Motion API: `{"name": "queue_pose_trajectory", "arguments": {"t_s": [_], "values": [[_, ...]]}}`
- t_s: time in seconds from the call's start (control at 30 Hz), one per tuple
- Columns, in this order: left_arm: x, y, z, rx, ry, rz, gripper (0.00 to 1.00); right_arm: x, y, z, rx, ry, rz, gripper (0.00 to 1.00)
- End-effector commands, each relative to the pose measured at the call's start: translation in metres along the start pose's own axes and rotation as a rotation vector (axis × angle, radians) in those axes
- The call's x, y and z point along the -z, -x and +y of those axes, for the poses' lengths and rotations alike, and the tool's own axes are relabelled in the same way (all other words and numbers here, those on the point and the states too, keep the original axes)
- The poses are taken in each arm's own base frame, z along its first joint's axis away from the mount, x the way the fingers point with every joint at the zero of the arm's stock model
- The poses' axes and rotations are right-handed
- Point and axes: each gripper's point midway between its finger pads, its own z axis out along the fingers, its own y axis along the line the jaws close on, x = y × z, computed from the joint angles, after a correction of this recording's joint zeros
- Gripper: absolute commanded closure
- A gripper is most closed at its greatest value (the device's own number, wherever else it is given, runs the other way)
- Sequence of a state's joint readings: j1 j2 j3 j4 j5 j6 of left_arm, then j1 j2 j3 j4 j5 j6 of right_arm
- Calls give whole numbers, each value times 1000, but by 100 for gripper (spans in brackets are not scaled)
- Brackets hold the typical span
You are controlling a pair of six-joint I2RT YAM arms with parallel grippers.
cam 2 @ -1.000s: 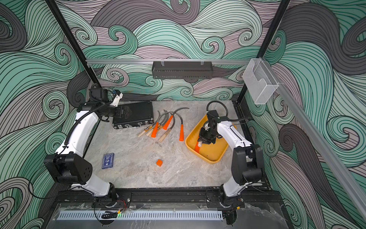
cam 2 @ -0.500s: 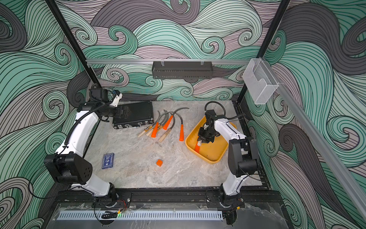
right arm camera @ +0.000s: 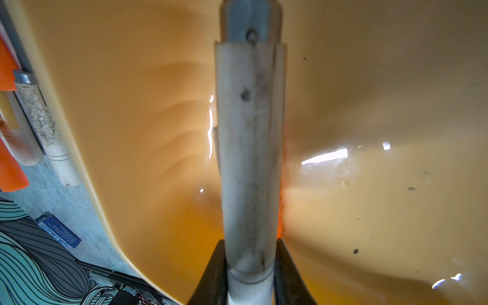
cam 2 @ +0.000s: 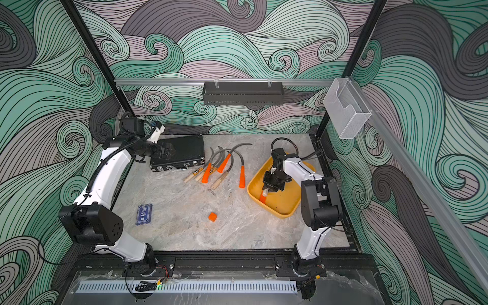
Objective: Put small sickles into storage boxes
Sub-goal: Place the sickle in the storage box.
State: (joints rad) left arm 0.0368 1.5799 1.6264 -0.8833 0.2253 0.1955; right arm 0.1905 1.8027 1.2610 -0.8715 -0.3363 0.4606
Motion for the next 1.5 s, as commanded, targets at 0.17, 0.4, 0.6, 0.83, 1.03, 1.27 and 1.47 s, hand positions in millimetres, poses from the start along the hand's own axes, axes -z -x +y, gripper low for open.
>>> {"name": "queue_pose_trajectory", "arguments": {"t_s": [0.17, 0.4, 0.6, 0.83, 1.03, 1.27, 1.47], "values": [[8, 2, -8, -29, -29, -2, 1, -6, 0, -2, 22, -34, 18, 84], [9, 2, -9, -33, -30, -5, 1, -12, -3, -2, 31, -49, 37, 77], [9, 0, -9, -33, -28, -3, 1, -15, -7, -3, 42, -66, 49, 71], [9, -3, -10, -38, -31, 3, 1, -12, -6, -4, 44, -85, 43, 67], [10, -2, -10, -39, -27, -4, 2, -4, -2, -5, 50, -106, 10, 65], [13, 2, -9, -42, -25, -13, 1, 35, 5, 14, 56, -55, -95, 65], [15, 7, -9, -43, -22, -22, 1, 78, -5, 63, 87, 129, -200, 63]]}}
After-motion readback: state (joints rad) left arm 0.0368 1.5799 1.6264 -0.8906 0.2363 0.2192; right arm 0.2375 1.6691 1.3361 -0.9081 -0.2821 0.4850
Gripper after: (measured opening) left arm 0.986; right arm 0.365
